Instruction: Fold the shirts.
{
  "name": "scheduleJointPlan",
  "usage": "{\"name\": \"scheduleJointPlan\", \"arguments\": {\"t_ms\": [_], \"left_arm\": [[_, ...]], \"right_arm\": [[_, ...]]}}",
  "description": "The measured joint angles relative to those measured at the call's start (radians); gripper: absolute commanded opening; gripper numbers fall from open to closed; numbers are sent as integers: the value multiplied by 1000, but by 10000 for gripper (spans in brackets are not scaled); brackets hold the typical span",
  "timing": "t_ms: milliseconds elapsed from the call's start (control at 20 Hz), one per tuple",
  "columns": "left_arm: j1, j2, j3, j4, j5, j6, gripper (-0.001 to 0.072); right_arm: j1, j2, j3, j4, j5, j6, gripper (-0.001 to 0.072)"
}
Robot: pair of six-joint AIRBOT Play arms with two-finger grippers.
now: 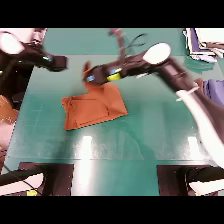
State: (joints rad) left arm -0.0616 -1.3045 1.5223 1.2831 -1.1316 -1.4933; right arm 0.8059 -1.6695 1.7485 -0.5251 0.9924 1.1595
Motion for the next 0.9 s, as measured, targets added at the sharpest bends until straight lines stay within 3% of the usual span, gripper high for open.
{"name": "scheduleJointPlan", "arguments": {"t_ms": [100,150,300,450,650,700,750,900], "left_arm": [[66,55,0,29,-26,2,28],[87,72,0,37,-39,2,28],[125,101,-2,52,-76,6,28],[140,112,-3,54,-96,8,28],[146,117,-3,52,-116,9,28],[148,117,-3,50,-119,9,28],[148,118,-3,45,-119,9,28],[148,118,-3,25,-121,9,28]], "right_arm": [[77,-86,64,13,-32,-26,495],[102,-121,97,13,-31,-36,433],[118,-183,180,-37,36,-38,427],[54,-180,189,-119,138,0,427],[-118,-90,14,-233,223,56,432],[-168,-65,-46,-258,228,70,481],[-220,-43,-107,-274,231,87,600],[-367,-15,-275,-276,235,114,619]]}}
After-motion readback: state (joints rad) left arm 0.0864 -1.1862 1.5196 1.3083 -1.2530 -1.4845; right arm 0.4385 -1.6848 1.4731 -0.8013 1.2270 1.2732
